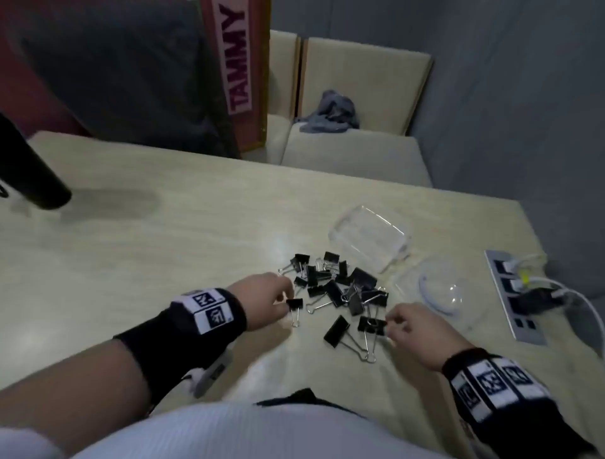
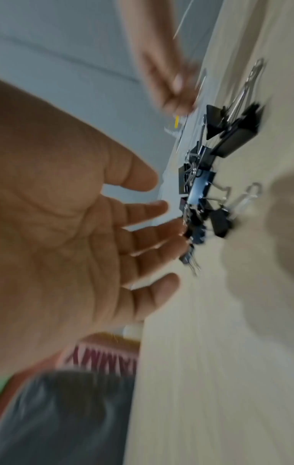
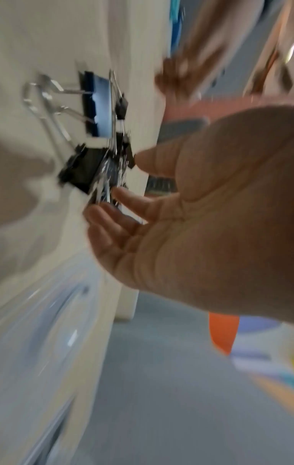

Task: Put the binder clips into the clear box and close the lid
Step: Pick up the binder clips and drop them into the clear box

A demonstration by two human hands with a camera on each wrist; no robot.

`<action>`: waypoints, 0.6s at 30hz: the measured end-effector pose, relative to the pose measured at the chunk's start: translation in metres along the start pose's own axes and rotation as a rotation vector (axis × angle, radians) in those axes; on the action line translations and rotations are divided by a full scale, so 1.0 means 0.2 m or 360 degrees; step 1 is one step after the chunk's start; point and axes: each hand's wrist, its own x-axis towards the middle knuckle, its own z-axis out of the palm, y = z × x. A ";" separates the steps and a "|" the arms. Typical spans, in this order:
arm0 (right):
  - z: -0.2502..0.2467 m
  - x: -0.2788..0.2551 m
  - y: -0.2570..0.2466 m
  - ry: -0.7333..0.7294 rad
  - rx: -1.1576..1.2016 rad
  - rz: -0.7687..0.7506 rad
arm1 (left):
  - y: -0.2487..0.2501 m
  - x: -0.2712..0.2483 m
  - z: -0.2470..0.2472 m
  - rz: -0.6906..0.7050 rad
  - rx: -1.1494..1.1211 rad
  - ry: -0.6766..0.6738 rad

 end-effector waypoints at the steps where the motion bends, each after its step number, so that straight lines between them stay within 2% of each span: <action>1: 0.01 0.04 -0.04 0.0038 -0.0022 -0.0062 | 0.01 0.04 0.00 0.0055 0.0041 0.0047; 2: 0.01 0.07 -0.09 0.0067 -0.0072 -0.0084 | 0.02 0.07 0.01 0.0103 0.0110 0.0108; 5: 0.07 0.11 -0.22 0.0095 -0.0150 -0.0216 | 0.06 0.12 0.07 0.0246 0.0284 0.0110; 9: 0.19 0.14 -0.25 0.0029 -0.0297 -0.0168 | 0.07 0.14 0.20 0.0554 0.0488 0.0117; 14: 0.20 0.15 -0.22 0.0152 -0.0156 -0.0152 | 0.10 0.17 0.33 0.0916 0.0710 0.0000; 18: 0.17 0.18 -0.18 0.0251 -0.0141 -0.0155 | 0.10 0.20 0.35 0.0913 0.0793 -0.0010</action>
